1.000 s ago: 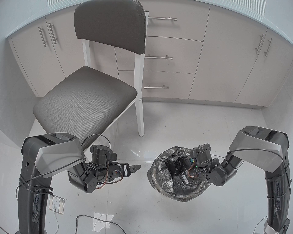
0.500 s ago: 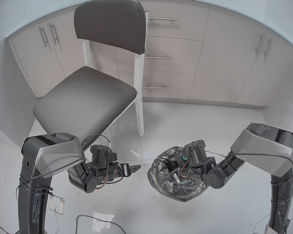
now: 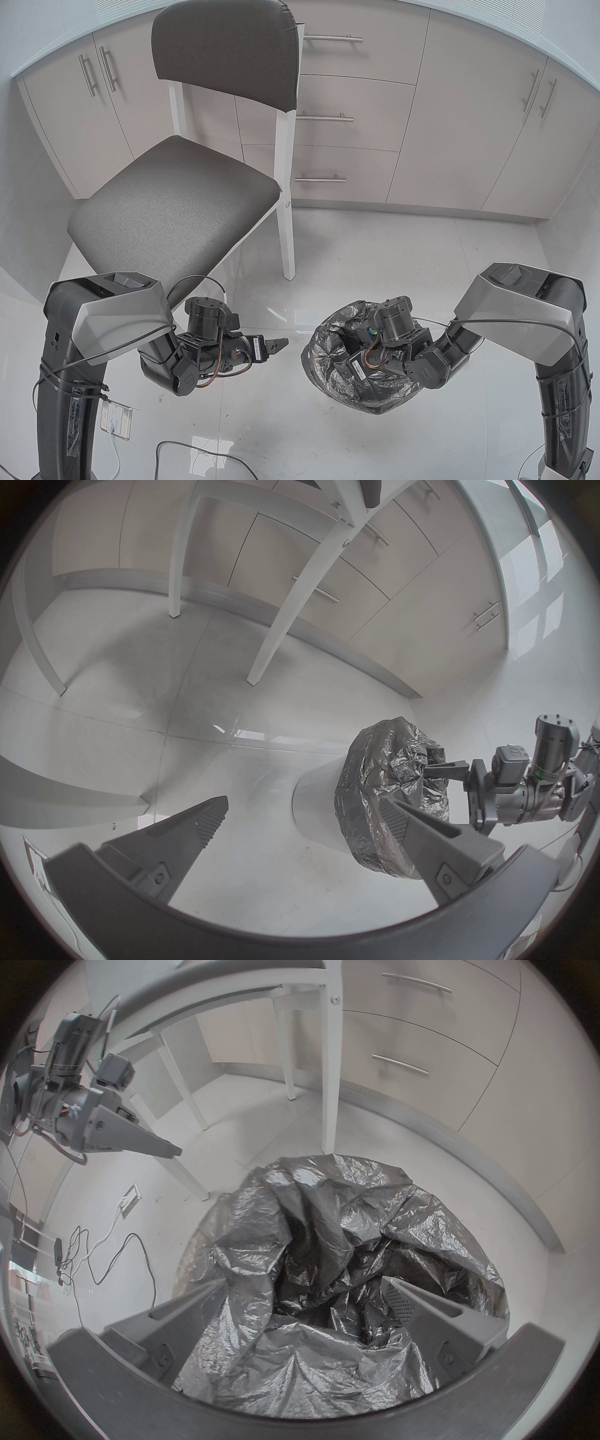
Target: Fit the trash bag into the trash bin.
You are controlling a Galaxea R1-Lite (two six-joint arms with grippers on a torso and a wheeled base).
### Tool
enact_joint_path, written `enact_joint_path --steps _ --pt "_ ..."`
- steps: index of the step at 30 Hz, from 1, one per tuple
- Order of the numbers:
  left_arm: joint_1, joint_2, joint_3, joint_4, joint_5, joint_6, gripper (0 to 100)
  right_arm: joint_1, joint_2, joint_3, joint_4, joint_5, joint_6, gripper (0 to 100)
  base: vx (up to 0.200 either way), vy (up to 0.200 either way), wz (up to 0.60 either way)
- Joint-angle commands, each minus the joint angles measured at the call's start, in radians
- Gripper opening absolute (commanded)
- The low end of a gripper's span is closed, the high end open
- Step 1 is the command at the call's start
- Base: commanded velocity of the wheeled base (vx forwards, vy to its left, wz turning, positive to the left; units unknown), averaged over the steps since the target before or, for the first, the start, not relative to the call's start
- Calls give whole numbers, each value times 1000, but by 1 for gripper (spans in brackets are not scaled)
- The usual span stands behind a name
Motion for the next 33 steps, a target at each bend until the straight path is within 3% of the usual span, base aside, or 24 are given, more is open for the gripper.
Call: enact_joint_path --steps 1,19,27,30,33 --pt "0 2 0 0 0 -1 100 -12 61 -44 3 0 -2 100 0 0 0" --pt "0 0 3 0 0 1 100 -38 98 -101 7 5 11 100 0 0 0" --pt "-8 -12 30 -2 -1 -1 100 28 -181 54 55 -63 113 100 0 0 0" --pt "-21 -46 104 -28 5 -2 100 45 -324 103 173 -152 190 100 0 0 0" --pt "-41 -107 195 -114 35 -7 100 49 -462 160 277 -161 270 100 0 0 0"
